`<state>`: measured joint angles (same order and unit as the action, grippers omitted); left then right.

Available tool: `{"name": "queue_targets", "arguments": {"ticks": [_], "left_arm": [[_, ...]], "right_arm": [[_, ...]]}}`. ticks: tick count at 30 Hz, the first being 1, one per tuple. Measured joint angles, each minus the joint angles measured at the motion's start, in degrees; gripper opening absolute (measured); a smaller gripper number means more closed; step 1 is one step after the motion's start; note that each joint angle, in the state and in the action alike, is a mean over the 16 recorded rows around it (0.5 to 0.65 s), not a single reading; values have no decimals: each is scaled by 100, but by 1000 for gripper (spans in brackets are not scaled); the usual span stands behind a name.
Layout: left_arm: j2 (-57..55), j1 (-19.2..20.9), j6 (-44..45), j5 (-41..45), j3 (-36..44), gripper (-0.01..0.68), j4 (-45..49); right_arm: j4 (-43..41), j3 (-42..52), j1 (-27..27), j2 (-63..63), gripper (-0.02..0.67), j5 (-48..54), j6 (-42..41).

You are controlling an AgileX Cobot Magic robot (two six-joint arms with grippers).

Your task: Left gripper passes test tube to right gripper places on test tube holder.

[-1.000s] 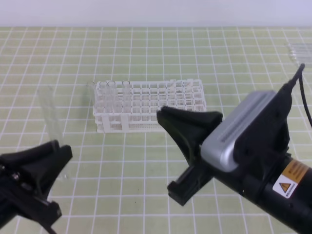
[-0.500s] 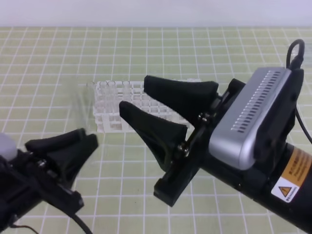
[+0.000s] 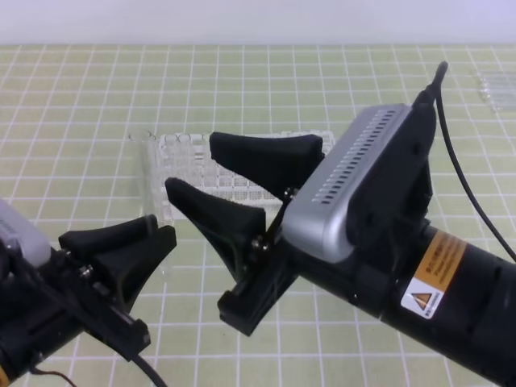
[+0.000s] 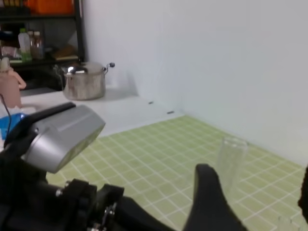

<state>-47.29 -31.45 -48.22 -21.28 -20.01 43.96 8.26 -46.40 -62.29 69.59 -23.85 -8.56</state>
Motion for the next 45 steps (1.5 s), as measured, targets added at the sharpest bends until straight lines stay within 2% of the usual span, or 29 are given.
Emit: {"name": "queue_targets", "arguments": {"ticks": [18,38,45], "left_arm": [[-1,-1,136,7,-1,5,-41],[-7,2,52,-234,-6,10,-63],[-10,5,-5,-231,-6,10,-68]], "right_arm": [[-1323,-205,-11,392,40,-208,1477],[-1143,-509,38,978,45,-721,1476],[-1038,-565,53,915,45,-588,1410]]}}
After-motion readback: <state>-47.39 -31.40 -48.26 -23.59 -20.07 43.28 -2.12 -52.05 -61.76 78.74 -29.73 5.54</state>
